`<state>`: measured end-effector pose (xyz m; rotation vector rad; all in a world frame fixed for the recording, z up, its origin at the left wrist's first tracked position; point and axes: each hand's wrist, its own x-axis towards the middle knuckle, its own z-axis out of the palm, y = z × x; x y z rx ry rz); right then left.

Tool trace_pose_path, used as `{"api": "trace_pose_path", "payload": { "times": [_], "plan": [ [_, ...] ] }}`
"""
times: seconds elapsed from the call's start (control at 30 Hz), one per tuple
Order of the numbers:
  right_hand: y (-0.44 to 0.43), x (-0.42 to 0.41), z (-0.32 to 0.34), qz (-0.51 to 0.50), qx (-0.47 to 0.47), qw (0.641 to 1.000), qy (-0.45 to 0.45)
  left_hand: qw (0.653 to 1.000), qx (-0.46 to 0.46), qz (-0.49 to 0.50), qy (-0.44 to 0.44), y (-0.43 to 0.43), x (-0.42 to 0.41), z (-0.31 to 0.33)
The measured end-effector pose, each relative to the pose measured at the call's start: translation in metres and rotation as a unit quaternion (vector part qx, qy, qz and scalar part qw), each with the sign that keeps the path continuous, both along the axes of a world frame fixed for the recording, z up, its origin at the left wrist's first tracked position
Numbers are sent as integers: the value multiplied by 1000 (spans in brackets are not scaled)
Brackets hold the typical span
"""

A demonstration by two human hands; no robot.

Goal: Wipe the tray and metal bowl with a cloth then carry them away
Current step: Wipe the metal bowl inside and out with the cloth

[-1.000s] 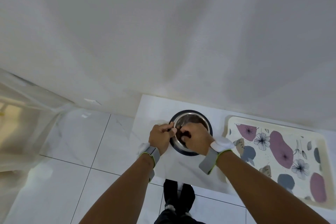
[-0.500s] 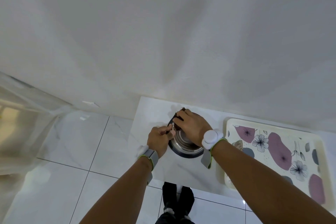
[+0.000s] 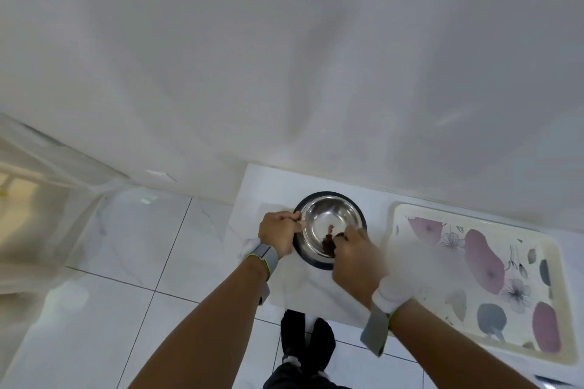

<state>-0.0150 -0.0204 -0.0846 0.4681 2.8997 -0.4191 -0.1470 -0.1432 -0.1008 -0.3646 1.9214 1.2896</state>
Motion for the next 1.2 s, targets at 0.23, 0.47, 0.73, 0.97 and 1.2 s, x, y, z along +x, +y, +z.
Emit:
{"api": "trace_pose_path", "payload": {
  "times": [0.23, 0.47, 0.73, 0.97, 1.2],
  "plan": [
    [-34, -53, -5, -89, -168, 978, 89, 990, -55, -116, 52, -4, 1, -5],
    [-21, -45, -10, -89, -200, 974, 59, 999, -18, -22, -14, 0, 2, 10],
    [25, -21, -5, -25, -42, 999, 1, 952, -172, -190, 169, 13, 28, -1],
    [52, -45, 9, -297, -147, 932, 145, 982, -95, -86, 138, 10, 28, 15],
    [48, -67, 24, -340, -237, 903, 114, 992, 100, 19, 73, 11, 26, 41]
  ]
}}
